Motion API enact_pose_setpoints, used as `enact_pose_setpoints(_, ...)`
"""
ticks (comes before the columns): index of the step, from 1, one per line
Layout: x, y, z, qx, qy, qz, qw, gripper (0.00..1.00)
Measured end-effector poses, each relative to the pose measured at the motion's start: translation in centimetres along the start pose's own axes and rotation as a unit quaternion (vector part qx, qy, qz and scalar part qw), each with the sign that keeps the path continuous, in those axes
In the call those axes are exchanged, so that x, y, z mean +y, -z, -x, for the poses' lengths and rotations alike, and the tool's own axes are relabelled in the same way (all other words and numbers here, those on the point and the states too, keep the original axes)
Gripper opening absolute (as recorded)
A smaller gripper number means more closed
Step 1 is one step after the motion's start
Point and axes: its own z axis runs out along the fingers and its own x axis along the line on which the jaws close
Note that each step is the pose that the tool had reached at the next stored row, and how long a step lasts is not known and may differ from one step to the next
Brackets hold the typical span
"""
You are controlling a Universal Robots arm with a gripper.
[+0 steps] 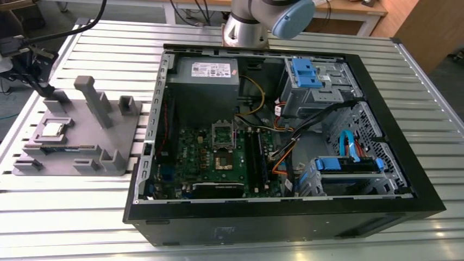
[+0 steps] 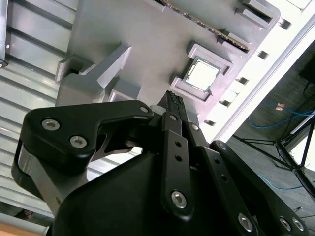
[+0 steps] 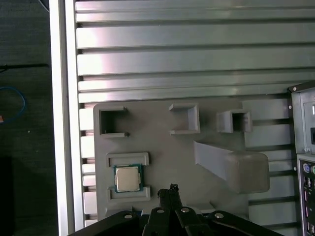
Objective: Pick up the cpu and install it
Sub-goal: 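Pick up the cpu and move it towards the insertion slot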
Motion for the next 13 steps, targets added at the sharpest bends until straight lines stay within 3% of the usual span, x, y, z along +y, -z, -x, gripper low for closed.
enact_pose_setpoints(13,-0.04,-0.11,-0.40,0.0000,0.000,0.0000,1.0000,0.11)
